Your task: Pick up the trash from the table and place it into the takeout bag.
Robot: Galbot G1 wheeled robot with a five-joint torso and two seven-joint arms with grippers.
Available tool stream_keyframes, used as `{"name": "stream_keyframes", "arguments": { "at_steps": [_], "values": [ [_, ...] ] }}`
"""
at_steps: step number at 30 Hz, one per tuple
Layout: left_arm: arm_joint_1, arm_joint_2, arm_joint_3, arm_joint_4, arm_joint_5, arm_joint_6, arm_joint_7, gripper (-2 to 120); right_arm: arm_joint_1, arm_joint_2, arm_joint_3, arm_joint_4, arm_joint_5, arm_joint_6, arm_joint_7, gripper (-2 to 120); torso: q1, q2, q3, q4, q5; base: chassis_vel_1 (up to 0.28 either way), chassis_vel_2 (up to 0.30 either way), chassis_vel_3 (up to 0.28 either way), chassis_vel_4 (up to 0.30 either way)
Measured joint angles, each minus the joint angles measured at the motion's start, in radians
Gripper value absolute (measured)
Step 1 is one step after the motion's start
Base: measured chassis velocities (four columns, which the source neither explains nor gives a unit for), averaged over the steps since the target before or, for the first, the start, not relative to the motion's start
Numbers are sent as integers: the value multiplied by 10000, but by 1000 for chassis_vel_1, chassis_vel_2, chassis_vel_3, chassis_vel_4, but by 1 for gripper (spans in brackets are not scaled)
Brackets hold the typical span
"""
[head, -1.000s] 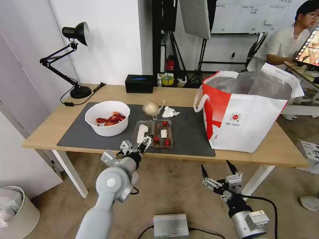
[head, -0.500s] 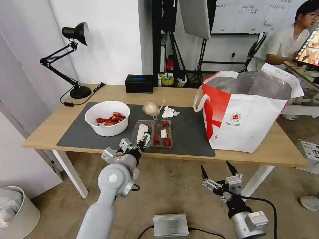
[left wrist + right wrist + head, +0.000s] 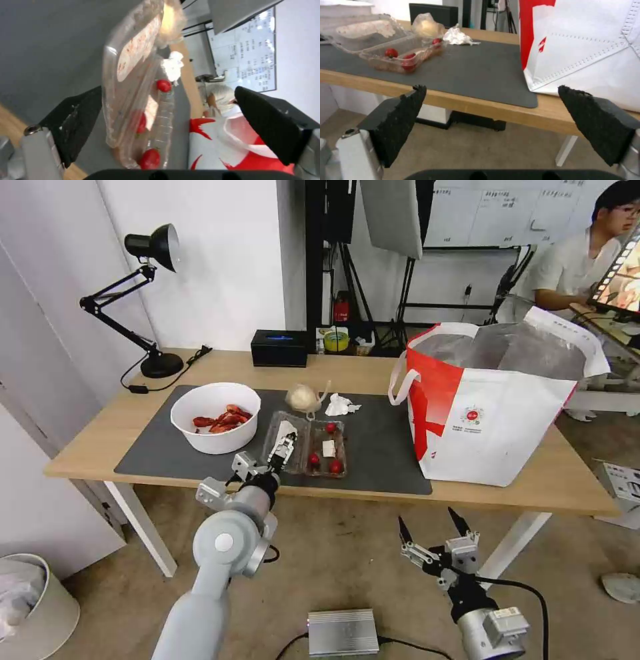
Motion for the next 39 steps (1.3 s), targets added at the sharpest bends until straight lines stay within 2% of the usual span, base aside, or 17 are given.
{"name": "stream_keyframes", "arguments": {
  "at_steps": [5,22,32,39],
  "values": [
    [140,53,117,-248,330,27,331,100,-30,47,-19,6,-55,17,-6,100,0,0,0,0,0,0,0,0,0],
    [234,-52,348,-422,601,104,514,100,-160,121,5,122,-200,75,-9,100,0,0,0,0,1,0,0,0,0],
    [629,-451,1190,-1193,1056,354,691,100,-420,158,164,326,-246,194,-9,100,0,0,-1,-1,2,0,0,0,0],
    [666,-430,1257,-1515,1303,394,750,100,-614,125,318,514,-241,255,-8,100,0,1,-1,0,1,0,0,0,0]
  ]
}}
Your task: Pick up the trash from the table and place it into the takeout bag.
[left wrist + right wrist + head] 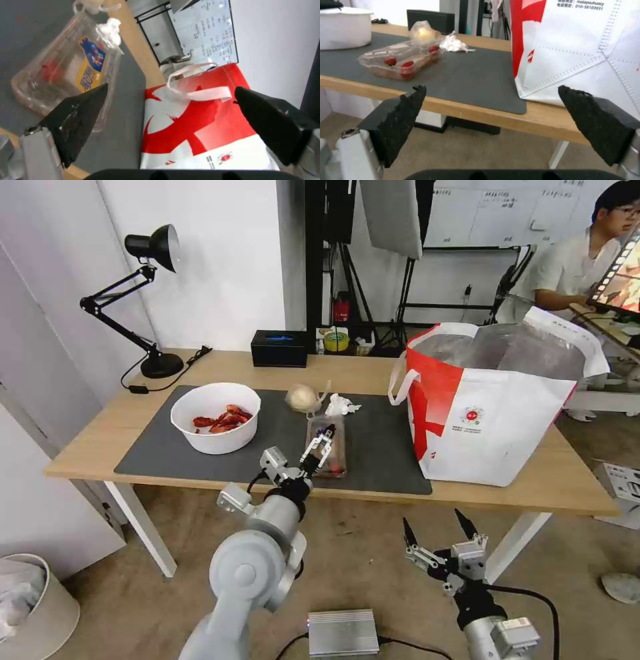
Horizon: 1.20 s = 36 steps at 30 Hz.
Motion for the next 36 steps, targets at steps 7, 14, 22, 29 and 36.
{"name": "stream_keyframes", "arguments": {
  "at_steps": [7,14,22,29,36],
  "values": [
    [-357,555,-152,151,61,2,99,100,-5,-24,45,71,63,4,6,100,0,0,0,1,-2,0,0,0,0],
    [-1195,1848,135,912,1333,239,971,87,22,-31,68,253,558,-101,-20,100,0,-1,0,1,-4,0,0,0,0],
    [-2844,4029,1357,2476,4903,-414,3164,57,273,-542,535,797,2375,-523,-156,100,0,0,1,3,-2,0,0,0,0],
    [-4346,5112,3291,3915,7595,-1300,4811,31,494,-1067,913,1012,3887,-853,30,100,1,-1,1,0,0,0,0,0,0],
    [-4694,5011,4053,4630,8065,-1558,5262,5,675,-1244,960,1101,4505,-1170,169,100,1,-1,2,0,-1,0,0,0,0]
  ]
}}
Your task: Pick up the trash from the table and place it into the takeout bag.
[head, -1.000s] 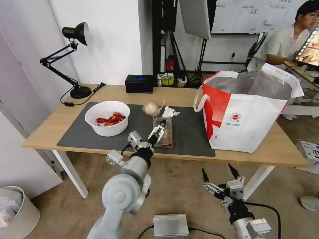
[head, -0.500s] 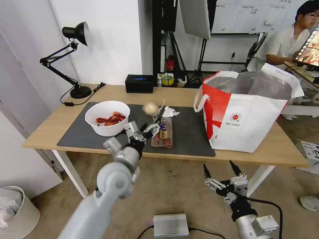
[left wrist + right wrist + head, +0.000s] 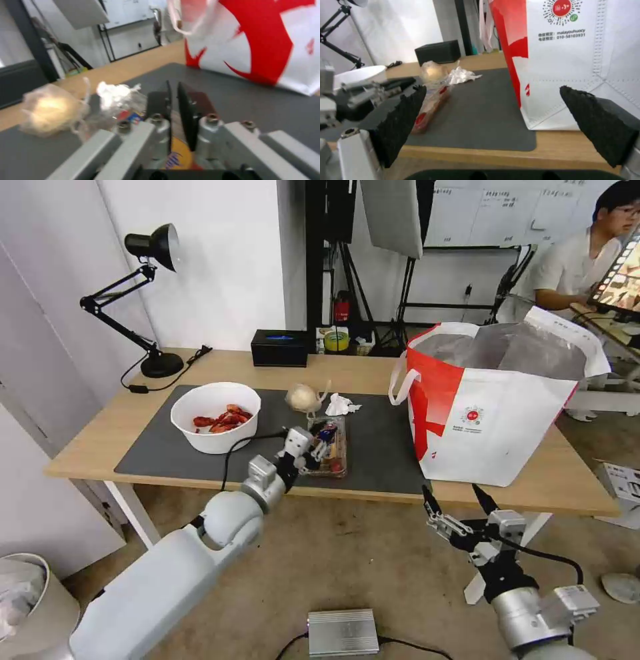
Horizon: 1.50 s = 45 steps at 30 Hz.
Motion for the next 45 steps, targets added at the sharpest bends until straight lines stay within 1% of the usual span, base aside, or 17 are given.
{"name": "stream_keyframes", "arguments": {
  "at_steps": [2,3,6,9,10,13,14,17,18,20,21,25,29,32,37,39,45],
  "values": [
    [-32,3,63,118,1,185,227,0,68,-123,61,50,376,-172,76,100,0,1,0,0,0,0,0,0,0],
    [-32,3,63,118,1,185,227,0,68,-123,61,50,376,-172,76,100,0,1,0,0,0,0,0,0,0],
    [-33,38,77,114,-86,612,298,0,188,-261,91,96,755,-393,192,100,0,0,0,0,0,0,0,0,0],
    [-35,100,25,89,-165,945,308,0,687,-635,85,149,2000,-972,550,100,0,1,-1,-1,0,0,0,0,0],
    [-35,100,25,89,-165,945,308,0,687,-635,85,149,2000,-972,550,100,0,1,-1,-1,0,0,0,0,0],
    [-102,266,24,93,-169,1029,307,0,1458,-1073,80,154,3826,-1599,1024,100,0,0,0,2,2,0,0,0,0],
    [-102,266,24,93,-169,1029,307,0,1458,-1073,80,154,3826,-1599,1024,100,0,0,0,2,2,0,0,0,0],
    [-127,369,36,118,-145,1045,299,0,2204,-1663,125,87,5450,-2061,1416,100,0,0,-1,2,0,0,0,0,0],
    [-127,369,36,118,-145,1045,299,0,2204,-1663,125,87,5450,-2061,1416,100,0,0,-1,2,0,0,0,0,0],
    [-57,375,36,121,-110,1045,298,0,2590,-2087,152,-33,6576,-2318,1680,100,0,0,-1,1,1,0,0,0,0],
    [-57,375,36,121,-110,1045,298,0,2590,-2087,152,-33,6576,-2318,1680,100,0,0,-1,1,1,0,0,0,0],
    [29,324,63,165,-48,1042,299,0,3429,-2600,121,-306,8416,-2647,2084,100,0,1,-1,0,1,0,0,0,0],
    [29,300,81,192,-44,1032,290,0,3939,-2787,37,-479,9055,-2758,2248,100,0,0,-1,0,1,0,0,0,0],
    [26,289,83,194,-48,1024,258,0,4767,-3037,-171,-832,9816,-2970,2510,100,0,1,-1,1,0,0,0,0,0],
    [26,261,82,204,-60,1016,222,0,5488,-3192,-449,-1222,10235,-3202,2800,100,1,1,0,1,1,0,0,0,0],
    [26,200,71,249,-75,1014,202,0,5898,-3192,-589,-1473,10525,-3656,3044,100,0,2,0,1,0,0,0,0,0],
    [19,141,48,342,-117,1004,102,0,6808,-2870,-982,-2075,11121,-4341,3388,100,0,1,0,0,0,0,0,0,0]
  ]
}}
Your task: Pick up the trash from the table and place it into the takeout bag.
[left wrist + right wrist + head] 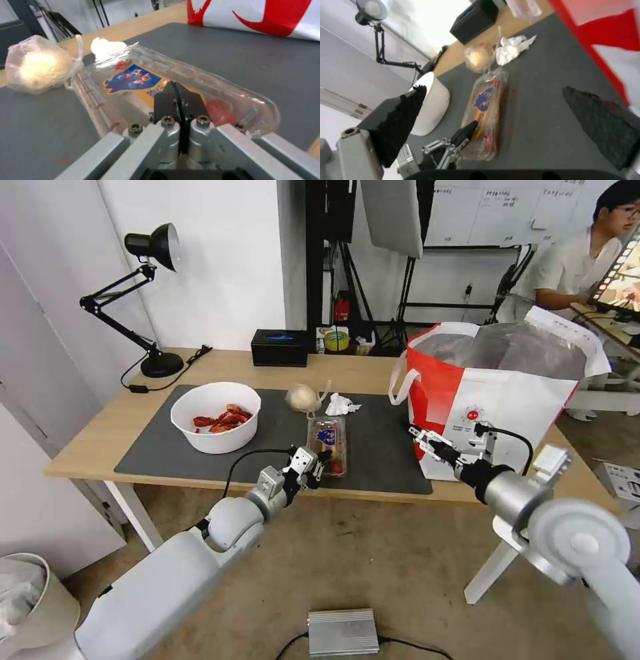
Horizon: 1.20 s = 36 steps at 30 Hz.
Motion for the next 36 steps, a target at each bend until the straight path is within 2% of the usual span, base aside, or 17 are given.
{"name": "stream_keyframes", "arguments": {
  "at_steps": [6,12,36],
  "values": [
    [27,53,-37,0,-62,-4,-85,0,1107,357,-823,-632,301,-479,589,100,0,0,0,0,-1,0,0,0,0],
    [136,-13,-260,-38,-151,-18,-108,0,2464,850,-2117,-1612,341,-1187,1851,100,0,0,-1,1,-2,0,0,0,0],
    [208,54,-169,63,-77,-224,-111,0,5161,2798,-3759,-4650,300,-1706,2999,100,1,0,0,1,-1,0,0,0,0]
  ]
}}
